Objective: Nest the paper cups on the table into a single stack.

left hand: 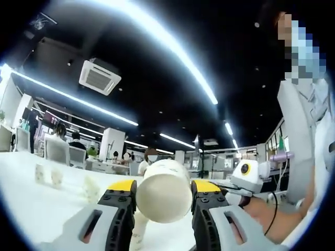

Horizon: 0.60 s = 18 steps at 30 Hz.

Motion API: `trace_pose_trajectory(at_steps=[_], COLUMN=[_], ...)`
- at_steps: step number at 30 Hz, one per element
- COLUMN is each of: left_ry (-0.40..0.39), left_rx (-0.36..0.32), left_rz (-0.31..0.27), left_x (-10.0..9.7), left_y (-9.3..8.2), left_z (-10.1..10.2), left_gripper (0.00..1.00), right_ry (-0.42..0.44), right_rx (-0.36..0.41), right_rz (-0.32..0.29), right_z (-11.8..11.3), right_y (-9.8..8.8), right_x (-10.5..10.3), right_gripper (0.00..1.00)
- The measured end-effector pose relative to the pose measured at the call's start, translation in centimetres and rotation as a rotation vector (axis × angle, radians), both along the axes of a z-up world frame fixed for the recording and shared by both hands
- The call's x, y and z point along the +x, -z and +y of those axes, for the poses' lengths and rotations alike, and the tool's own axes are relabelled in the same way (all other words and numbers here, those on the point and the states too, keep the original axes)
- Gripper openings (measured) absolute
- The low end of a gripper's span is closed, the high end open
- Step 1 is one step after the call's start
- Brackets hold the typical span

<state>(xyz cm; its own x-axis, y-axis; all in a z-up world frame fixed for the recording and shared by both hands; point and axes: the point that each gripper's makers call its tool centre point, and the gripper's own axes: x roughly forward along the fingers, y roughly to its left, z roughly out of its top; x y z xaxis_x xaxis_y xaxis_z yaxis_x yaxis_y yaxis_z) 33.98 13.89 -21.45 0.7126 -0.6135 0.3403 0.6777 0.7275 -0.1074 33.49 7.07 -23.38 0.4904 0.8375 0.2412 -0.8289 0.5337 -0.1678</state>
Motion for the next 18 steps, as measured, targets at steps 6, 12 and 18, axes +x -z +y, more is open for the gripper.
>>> trace_pose_trajectory(at_steps=[6,12,18], left_ry=[-0.014,-0.015,0.018], left_rx=[-0.031,-0.046,-0.045], left_rz=[-0.013,-0.007,-0.001], left_x=[-0.2,-0.1,-0.1], left_y=[-0.5,-0.2,0.1], left_z=[1.0,1.5,0.9], left_gripper=[0.44,0.44,0.44], right_ry=[-0.133,-0.339,-0.371], right_rx=[-0.018,0.164,0.225], right_rz=[0.14,0.295,0.341], right_z=[2.4,3.7,3.7], right_y=[2.9,1.7,1.2], right_x=[-0.5,-2.7,-2.9], right_gripper=[0.28,0.42,0.52])
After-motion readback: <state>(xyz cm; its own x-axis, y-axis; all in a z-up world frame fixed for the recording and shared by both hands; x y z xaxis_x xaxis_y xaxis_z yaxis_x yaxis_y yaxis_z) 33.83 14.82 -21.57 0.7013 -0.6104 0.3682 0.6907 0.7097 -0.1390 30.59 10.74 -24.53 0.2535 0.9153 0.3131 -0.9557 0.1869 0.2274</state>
